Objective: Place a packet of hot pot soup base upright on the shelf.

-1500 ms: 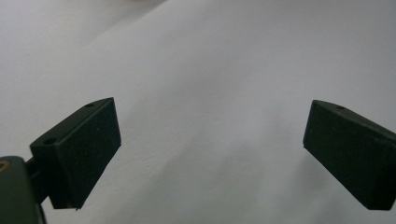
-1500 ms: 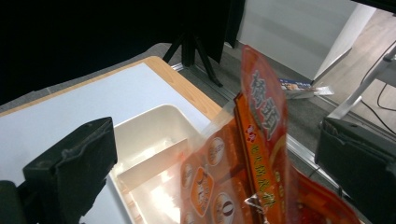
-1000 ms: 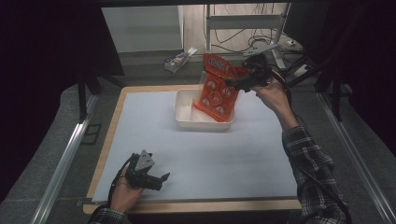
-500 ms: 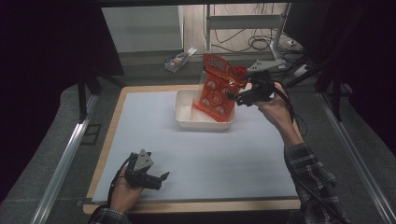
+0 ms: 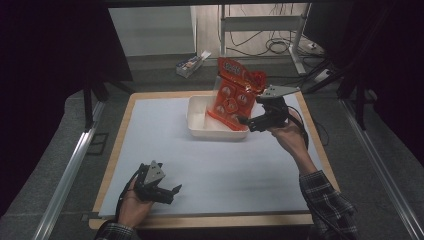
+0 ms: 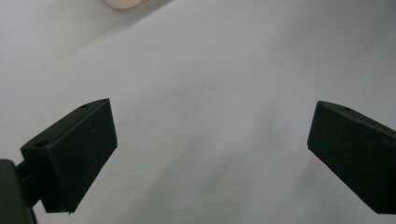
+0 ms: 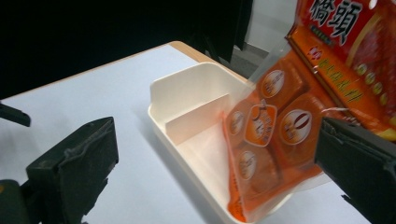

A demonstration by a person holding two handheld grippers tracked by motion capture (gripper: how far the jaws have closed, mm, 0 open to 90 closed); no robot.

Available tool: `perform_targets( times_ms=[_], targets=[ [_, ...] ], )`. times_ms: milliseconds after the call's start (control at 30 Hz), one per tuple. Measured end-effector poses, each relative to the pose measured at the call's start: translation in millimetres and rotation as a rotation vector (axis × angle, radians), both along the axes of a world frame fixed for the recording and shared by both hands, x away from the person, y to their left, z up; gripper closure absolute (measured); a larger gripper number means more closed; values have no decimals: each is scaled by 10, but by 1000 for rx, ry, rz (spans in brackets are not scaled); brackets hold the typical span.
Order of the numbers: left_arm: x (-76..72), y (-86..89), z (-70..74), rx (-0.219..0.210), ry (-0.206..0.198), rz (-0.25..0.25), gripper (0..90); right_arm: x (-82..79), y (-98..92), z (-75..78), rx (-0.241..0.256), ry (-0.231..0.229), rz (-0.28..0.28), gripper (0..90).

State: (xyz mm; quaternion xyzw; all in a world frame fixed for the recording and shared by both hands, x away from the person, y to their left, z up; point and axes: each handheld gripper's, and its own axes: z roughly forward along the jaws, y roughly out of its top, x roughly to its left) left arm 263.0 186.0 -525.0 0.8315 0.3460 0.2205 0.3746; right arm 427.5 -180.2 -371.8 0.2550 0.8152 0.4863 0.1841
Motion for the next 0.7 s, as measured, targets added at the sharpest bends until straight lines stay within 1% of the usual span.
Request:
perform_targets(
  times_ms=[33,67,133,167,200,233,267,333,400,467,533,600,633,667,700],
  targets=[
    [-2,-2,0,0,-1,0,13,-37,-15,-42,18,0,-2,0],
    [-2,-2,1,0,-1,-1,14,-54,-24,-64,21,2,-3,0],
    [-3,-4,1,3,-1,-1,13,-70,-35,-88,23,3,-6,0],
    [-3,-8,1,-4,4,-1,14,-100,-57,-137,22,8,-10,0],
    [-3,-8,1,-4,4,-1,14,-100,-57,-137,22,8,-10,0],
    [-5,-13,7,-13,7,-2,15,-130,-80,-189,22,18,-10,0],
    [-5,-13,7,-13,7,-2,15,-130,-80,-189,22,18,-10,0],
    [-7,-17,10,-20,11,-4,17,-163,-103,-243,26,26,-7,0],
    [-8,-21,10,-21,14,-4,18,-186,-119,-295,10,41,-1,0],
    [-10,-23,14,-28,17,-5,22,-236,-155,-373,-6,45,-6,0],
    [-12,-21,16,-32,16,-6,24,-274,-182,-420,-16,54,-6,0],
    [-16,-19,18,-29,12,-4,26,-295,-195,-440,-24,51,-9,0],
    [-18,-19,19,-28,10,-3,27,-340,-218,-465,-35,47,-15,0],
    [-18,-19,20,-27,9,-4,27,-340,-218,-465,-35,47,-15,0],
    [-22,-21,21,-19,6,-5,28,-385,-237,-477,-39,47,-20,0]
  ],
)
